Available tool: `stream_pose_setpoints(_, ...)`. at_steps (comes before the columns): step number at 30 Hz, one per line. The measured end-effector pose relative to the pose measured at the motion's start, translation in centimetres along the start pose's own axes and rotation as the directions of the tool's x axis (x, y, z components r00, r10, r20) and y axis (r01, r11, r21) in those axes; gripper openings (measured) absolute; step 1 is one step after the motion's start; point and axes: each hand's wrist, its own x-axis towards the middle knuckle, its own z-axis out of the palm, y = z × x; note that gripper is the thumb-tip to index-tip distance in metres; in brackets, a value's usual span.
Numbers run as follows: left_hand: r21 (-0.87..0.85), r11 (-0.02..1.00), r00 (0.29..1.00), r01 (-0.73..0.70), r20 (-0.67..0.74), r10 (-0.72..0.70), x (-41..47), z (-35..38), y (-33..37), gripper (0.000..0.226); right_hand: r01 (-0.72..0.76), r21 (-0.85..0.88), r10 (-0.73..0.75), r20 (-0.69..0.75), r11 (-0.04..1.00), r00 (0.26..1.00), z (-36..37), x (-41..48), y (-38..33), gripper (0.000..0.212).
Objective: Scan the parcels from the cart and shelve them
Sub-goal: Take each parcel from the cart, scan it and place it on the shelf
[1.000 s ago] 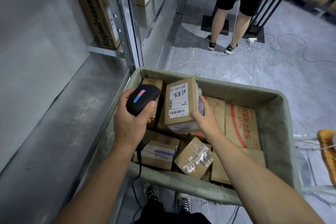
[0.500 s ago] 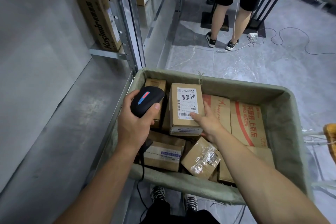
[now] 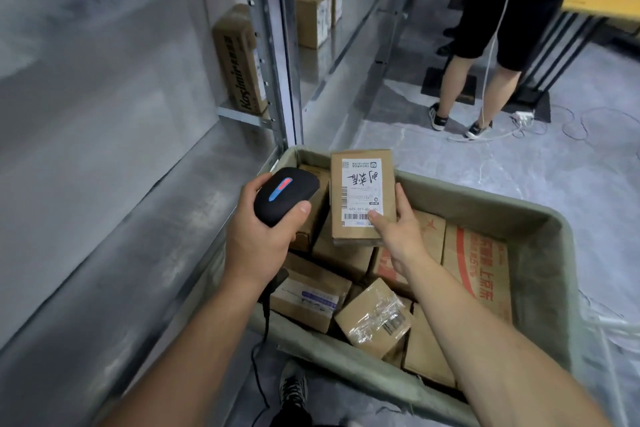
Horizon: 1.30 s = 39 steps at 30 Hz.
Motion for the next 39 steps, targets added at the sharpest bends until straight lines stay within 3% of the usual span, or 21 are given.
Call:
stream_pose_setpoints(5,0.024,0.999,0.992,-0.031,-0.12,0.034,-4.2,0.0,2.2,0.056,0.206,-0.113,-0.195,0.096,0.972,0.976,-0.6,-2.0,-3.9,0.082)
stream_pose_setpoints(9,0.062,0.995,0.982,-0.075,-0.167,0.085,-7.2,-0.6,3.6,0.065,0.368,-0.27,-0.317,0.213,0.89,0.924,-1.0,-3.5,-6.5,0.085)
stream_pose_setpoints(17,0.2,0.974,0.975,-0.11,-0.169,0.145,-12.2,-3.9,5.9,0.059,0.675,-0.468,-0.391,0.568,0.571,0.724,0.2,-7.1,-13.5,0.086)
stream_pose_setpoints(23,0.312,0.942,0.974,-0.127,-0.139,0.178,-15.8,-7.1,6.6,0.066,0.777,-0.494,-0.392,0.675,0.39,0.625,1.7,-10.7,-17.5,0.085)
stream_pose_setpoints(31,0.336,0.932,0.97,-0.14,-0.141,0.197,-21.3,-11.5,6.7,0.061,0.801,-0.495,-0.408,0.689,0.337,0.599,3.6,-17.1,-17.3,0.085)
stream_pose_setpoints(39,0.318,0.934,0.966,-0.163,-0.144,0.217,-27.7,-16.5,6.4,0.057,0.783,-0.493,-0.432,0.654,0.38,0.621,4.8,-24.5,-15.1,0.086)
